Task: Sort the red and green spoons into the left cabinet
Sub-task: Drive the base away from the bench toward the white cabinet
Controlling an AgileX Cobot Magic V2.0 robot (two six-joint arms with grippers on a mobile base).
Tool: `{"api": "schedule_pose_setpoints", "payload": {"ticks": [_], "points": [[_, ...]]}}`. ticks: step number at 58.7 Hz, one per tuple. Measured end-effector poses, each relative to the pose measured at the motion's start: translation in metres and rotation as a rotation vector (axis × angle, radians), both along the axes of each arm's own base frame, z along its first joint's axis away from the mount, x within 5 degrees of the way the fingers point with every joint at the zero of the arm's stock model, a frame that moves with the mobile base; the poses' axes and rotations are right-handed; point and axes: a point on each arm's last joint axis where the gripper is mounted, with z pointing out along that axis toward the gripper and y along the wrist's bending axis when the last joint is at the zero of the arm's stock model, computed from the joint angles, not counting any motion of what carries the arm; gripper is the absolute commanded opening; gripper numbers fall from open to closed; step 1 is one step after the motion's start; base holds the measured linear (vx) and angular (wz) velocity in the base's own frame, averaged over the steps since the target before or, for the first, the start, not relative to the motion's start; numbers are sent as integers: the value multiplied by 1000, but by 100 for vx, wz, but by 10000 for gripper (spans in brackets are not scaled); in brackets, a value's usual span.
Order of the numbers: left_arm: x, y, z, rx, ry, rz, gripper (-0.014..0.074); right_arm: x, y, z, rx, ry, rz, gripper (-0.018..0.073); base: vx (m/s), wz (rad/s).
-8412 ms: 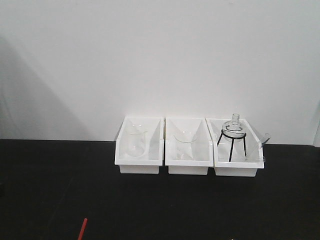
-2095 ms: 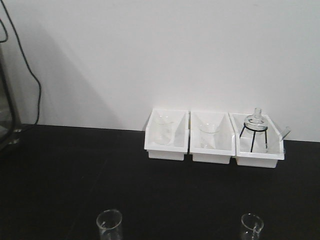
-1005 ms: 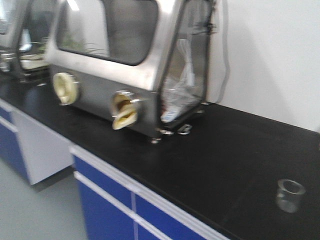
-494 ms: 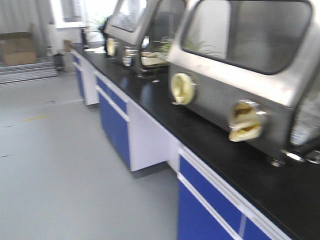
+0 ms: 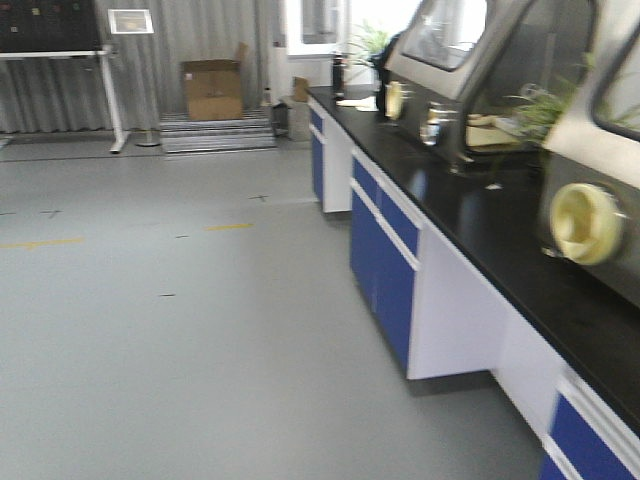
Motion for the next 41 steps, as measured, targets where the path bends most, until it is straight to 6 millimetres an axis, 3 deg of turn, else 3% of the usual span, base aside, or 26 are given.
{"api": "schedule_pose_setpoints", "payload": {"ticks": [41], "points": [[0, 0, 0, 0, 0, -1, 0, 0, 0, 0, 1, 0, 0, -4, 56, 35]]}}
